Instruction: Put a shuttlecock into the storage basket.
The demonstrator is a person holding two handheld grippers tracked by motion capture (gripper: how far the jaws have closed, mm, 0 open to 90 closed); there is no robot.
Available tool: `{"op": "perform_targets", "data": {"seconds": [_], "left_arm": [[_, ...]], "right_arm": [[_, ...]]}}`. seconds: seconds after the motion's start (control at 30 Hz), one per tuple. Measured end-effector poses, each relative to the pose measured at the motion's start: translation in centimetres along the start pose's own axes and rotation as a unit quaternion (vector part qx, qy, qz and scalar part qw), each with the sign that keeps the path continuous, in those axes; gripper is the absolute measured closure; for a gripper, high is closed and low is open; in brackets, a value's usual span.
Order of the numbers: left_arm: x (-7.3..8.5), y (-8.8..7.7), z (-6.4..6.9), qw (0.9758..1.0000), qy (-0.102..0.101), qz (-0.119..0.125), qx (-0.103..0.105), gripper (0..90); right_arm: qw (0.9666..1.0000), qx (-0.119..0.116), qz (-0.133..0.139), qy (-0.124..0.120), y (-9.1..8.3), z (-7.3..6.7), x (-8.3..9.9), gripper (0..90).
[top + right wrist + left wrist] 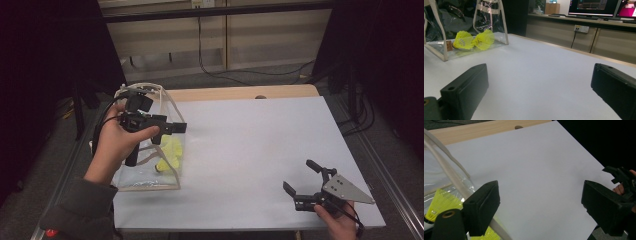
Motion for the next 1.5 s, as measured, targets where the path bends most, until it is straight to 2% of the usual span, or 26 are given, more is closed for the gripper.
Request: {"op": "perform_targets", "data": {"seconds": [0.2, 0.73, 1.5], "left_arm": [[-0.1, 0.4, 0.7, 0.9999, 0.012, 0.000, 0.012, 15.0], [0.0, 1.6, 1.8, 0.9991, 0.021, -0.001, 0.037, 14.5], [1.1, 3.1, 3.4, 0.9968, 0.041, -0.009, 0.069, 13.3]], "right_arm": [[1.0000, 0.001, 0.001, 0.003, 0.0, 0.0, 0.0, 1.2], [1.0000, -0.001, -0.001, 0.001, 0.1, 0.0, 0.0, 1.2], [1.0000, 0.000, -0.001, 0.003, 0.1, 0.0, 0.1, 1.2]]}}
Point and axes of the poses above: each handheld gripper's, and its own axes: y roughly forward along the jaws, x roughly out of its underside, z roughly to its right, the point moved 1 cm from there along y, roughly forward along the jaws, and after that the axes turned 14 degrees about y, right-handed, at the moved point
